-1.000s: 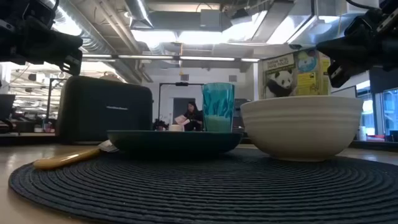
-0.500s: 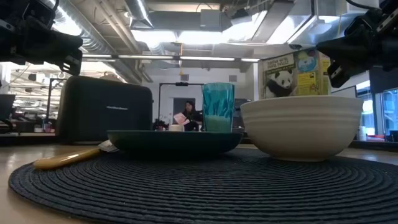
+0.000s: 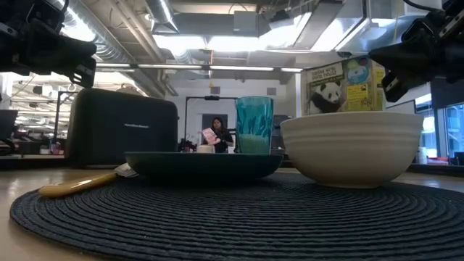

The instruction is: Arrange a breakfast setting

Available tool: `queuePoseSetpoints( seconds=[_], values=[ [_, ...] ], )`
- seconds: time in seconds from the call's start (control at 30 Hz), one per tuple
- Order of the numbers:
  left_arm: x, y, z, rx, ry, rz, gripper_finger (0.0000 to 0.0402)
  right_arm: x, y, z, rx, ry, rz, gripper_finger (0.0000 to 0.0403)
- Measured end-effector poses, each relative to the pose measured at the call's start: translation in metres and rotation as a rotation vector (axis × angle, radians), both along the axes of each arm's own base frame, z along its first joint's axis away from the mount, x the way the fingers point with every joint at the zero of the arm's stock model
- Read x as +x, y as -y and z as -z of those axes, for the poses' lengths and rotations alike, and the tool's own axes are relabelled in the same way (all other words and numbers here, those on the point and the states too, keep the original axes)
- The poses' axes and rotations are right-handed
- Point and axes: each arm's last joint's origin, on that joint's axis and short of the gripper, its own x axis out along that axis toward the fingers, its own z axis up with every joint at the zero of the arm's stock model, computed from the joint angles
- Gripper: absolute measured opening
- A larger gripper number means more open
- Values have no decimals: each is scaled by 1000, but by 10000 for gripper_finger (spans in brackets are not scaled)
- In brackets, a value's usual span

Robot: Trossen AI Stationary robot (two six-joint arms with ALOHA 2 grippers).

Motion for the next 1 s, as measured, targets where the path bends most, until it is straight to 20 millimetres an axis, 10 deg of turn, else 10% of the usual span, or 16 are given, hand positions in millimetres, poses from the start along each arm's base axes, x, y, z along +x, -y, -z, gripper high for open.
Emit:
queuePoseSetpoints(
  seconds=[1.0],
  values=[
    [0,0,0,0,0,0,0,0,4,-3,16,31,155,0]
  ],
)
